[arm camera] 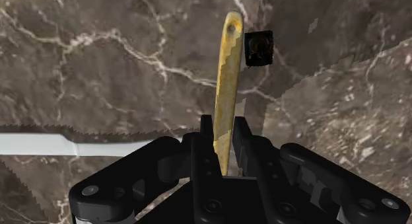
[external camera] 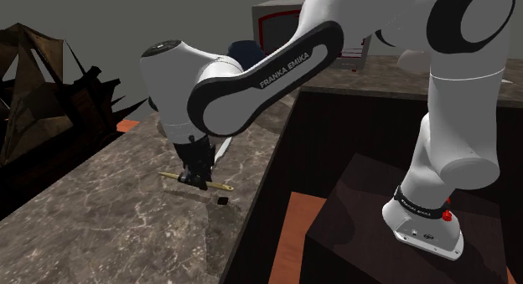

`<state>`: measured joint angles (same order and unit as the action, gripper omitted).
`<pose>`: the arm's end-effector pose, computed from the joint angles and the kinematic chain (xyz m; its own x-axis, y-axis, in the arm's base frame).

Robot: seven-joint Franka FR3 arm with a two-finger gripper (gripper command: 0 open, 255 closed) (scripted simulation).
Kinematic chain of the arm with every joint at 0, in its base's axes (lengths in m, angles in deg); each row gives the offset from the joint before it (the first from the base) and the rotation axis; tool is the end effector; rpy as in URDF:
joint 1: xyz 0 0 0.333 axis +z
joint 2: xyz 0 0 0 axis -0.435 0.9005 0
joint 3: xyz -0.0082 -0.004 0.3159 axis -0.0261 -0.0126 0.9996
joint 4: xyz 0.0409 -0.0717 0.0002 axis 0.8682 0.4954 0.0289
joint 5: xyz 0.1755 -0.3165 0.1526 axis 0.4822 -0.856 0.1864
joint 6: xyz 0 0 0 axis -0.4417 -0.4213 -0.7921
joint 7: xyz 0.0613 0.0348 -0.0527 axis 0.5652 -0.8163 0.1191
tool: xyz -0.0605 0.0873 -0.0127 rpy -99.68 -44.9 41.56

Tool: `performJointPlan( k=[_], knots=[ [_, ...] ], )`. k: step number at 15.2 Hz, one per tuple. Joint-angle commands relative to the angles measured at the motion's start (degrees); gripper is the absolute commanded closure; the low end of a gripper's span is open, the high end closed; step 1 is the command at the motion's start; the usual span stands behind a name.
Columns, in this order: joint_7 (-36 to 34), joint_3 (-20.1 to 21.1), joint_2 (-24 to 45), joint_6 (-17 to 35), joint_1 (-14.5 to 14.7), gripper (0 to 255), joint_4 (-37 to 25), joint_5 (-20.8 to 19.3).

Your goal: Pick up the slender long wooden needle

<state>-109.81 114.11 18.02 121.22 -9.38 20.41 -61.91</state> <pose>0.4748 0.4182 0.4276 0.9388 0.3438 0.0206 0.3435 -0.9390 0.0170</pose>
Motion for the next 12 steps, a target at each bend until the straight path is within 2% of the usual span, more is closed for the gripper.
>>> performJointPlan(
  k=[1, 10, 12],
  knots=[
    [0.2, 0.1, -0.5, -1.3, 0.0, 255, -0.8, 0.3],
    [0.9, 0.5, -1.9, -7.7, 0.0, 255, -6.1, 1.3],
    [1.0, 0.5, -1.9, -7.8, 0.0, 255, -6.2, 1.3]
  ],
)
